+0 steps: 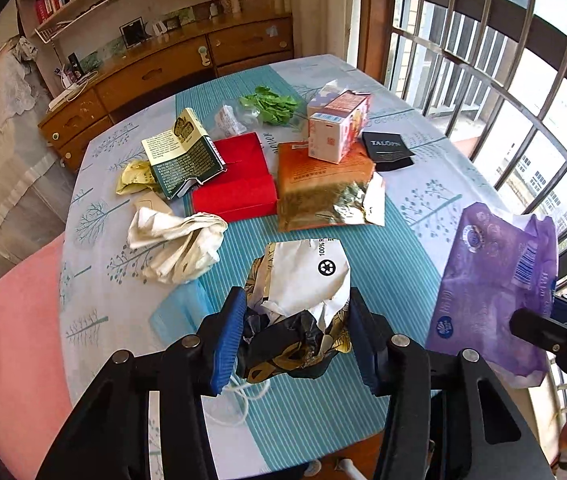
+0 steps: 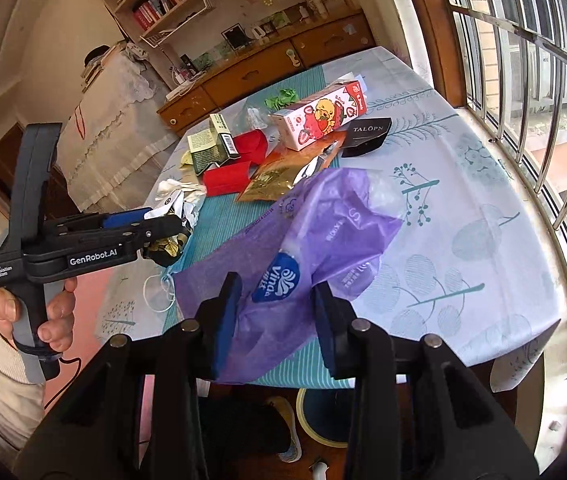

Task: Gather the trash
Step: 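Carry the wrapper and purple bag down over the trash bin with both tools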

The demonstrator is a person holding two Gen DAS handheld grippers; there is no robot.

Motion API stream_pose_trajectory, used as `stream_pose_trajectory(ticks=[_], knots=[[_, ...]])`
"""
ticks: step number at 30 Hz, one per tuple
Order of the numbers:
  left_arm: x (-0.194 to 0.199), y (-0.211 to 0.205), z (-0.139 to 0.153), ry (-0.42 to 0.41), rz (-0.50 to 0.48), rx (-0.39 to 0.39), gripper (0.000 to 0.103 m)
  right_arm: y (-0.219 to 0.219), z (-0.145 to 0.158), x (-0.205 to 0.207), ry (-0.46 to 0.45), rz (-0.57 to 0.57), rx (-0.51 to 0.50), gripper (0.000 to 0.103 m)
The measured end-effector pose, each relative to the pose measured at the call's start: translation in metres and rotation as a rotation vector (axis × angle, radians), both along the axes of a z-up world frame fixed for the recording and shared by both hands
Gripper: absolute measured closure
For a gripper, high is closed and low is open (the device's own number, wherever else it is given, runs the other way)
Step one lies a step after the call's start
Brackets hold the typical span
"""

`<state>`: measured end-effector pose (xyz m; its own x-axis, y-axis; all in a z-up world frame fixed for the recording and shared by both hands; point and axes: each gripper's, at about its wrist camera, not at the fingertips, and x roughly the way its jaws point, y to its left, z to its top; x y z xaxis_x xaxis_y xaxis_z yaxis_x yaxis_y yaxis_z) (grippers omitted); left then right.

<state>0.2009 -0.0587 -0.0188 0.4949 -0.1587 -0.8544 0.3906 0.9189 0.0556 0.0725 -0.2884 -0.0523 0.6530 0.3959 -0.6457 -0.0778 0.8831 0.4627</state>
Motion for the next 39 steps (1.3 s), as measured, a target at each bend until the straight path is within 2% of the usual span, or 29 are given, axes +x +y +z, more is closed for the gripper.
stream_pose_trajectory(ticks=[6, 10, 15, 20, 26, 30, 31, 32, 36, 37, 39], knots=[[-0.086, 0.012, 0.018, -0.030, -0.016, -0.070, 0.054, 0.014, 0.018, -0.062, -0.063, 0.024, -0.032, 0.071], [-0.146, 0.023, 0.014, -0.056, -0.007, -0.112, 0.054, 0.024, 0.015, -0.101, -0.056, 0.047, -0.048, 0.071], [-0.202, 0.039, -0.019, -0.024, 0.032, -0.167, 0.054, 0.043, -0.004, -0.139, -0.020, 0.078, -0.091, 0.071], [-0.237, 0.050, -0.064, 0.014, 0.064, -0.173, 0.054, 0.060, -0.037, -0.163, 0.030, 0.093, -0.131, 0.071], [-0.249, 0.053, -0.112, 0.025, 0.094, -0.177, 0.053, 0.074, -0.075, -0.172, 0.102, 0.090, -0.175, 0.071], [-0.246, 0.052, -0.142, 0.037, 0.118, -0.176, 0.053, 0.078, -0.099, -0.165, 0.152, 0.076, -0.197, 0.071], [-0.243, 0.052, -0.150, 0.041, 0.124, -0.180, 0.053, 0.079, -0.115, -0.159, 0.184, 0.070, -0.211, 0.071], [-0.242, 0.051, -0.158, 0.046, 0.131, -0.180, 0.053, 0.079, -0.115, -0.159, 0.184, 0.070, -0.211, 0.071], [-0.228, 0.049, -0.196, 0.108, 0.157, -0.188, 0.053, 0.078, -0.151, -0.146, 0.268, 0.047, -0.197, 0.071], [-0.224, 0.049, -0.206, 0.123, 0.163, -0.195, 0.053, 0.075, -0.172, -0.137, 0.313, 0.029, -0.180, 0.071], [-0.218, 0.046, -0.224, 0.137, 0.170, -0.200, 0.053, 0.075, -0.182, -0.133, 0.333, 0.023, -0.182, 0.071]])
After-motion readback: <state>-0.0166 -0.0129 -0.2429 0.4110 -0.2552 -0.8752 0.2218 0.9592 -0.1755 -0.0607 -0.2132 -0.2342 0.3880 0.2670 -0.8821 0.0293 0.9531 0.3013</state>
